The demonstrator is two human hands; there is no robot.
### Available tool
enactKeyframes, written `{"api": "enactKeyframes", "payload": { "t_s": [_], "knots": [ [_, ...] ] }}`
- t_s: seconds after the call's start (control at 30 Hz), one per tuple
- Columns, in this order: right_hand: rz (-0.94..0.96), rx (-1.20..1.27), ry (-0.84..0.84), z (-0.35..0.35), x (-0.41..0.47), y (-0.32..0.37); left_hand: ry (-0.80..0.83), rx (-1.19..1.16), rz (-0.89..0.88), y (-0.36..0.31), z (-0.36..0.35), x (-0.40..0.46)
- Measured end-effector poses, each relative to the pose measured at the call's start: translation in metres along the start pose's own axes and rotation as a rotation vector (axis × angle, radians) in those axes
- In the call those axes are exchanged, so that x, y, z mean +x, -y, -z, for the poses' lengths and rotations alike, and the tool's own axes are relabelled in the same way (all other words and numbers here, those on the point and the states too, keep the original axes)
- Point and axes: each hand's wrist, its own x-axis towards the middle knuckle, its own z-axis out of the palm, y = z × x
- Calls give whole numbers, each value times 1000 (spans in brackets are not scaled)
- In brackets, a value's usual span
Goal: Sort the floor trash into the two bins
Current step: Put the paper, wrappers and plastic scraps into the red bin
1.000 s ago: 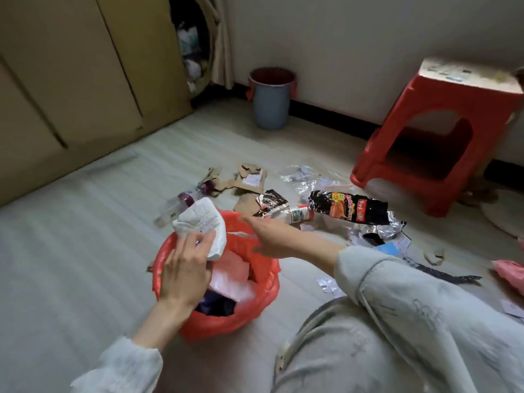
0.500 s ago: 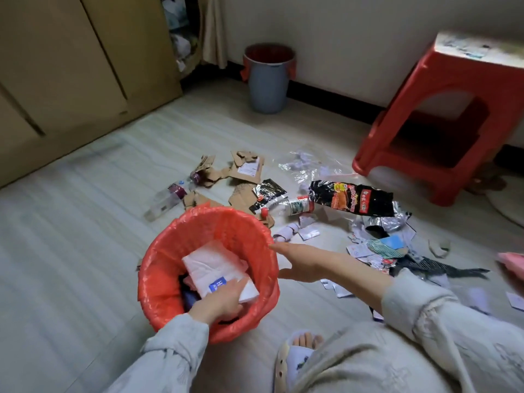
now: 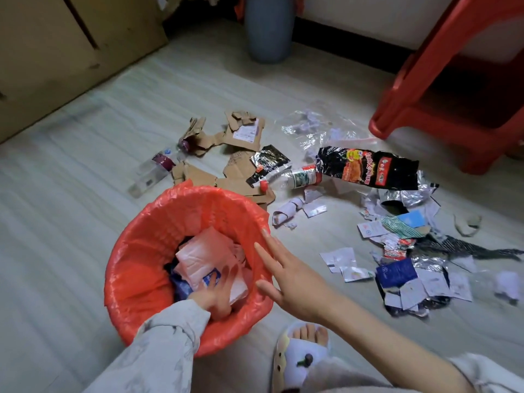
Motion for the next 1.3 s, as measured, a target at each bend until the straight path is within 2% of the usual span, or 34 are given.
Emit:
{"api": "enactKeyframes", "payload": {
  "t_s": [0.17,0.23,0.3,0.37,0.47,0.53,0.63,0.7,0.8,0.93,1.17,1.3],
  "knots": [
    [-43,26,86,11,-6,1,159,-87,-86,-6,30,-17],
    [-55,41,106,21,-12,-1,194,-319,-168,-7,43,-28],
    [-91,49,96,32,-21,0,170,-692,-245,-11,54,-46],
    [-149,70,53,43,-28,1,-19,-859,-280,-15,61,-60],
    [-267,88,34,60,-38,-1,-409,-813,-216,-20,73,-67],
    [-310,6,89,71,-45,-6,-601,-792,-266,-29,87,-76],
    [-332,-206,159,94,-56,-15,-802,-691,-453,-59,115,-97],
    [-340,-271,164,111,-65,-22,-844,-632,-575,-89,130,-110],
    [-358,-309,149,135,-83,-39,-785,-531,-706,-133,141,-111],
    [-437,-332,146,149,-115,-90,-627,-290,-722,-185,140,-83],
    [-603,-185,125,75,-149,-225,-241,40,-549,-254,71,28],
    [-602,-290,117,24,-144,-283,-155,194,-445,-272,37,92]
  ]
}}
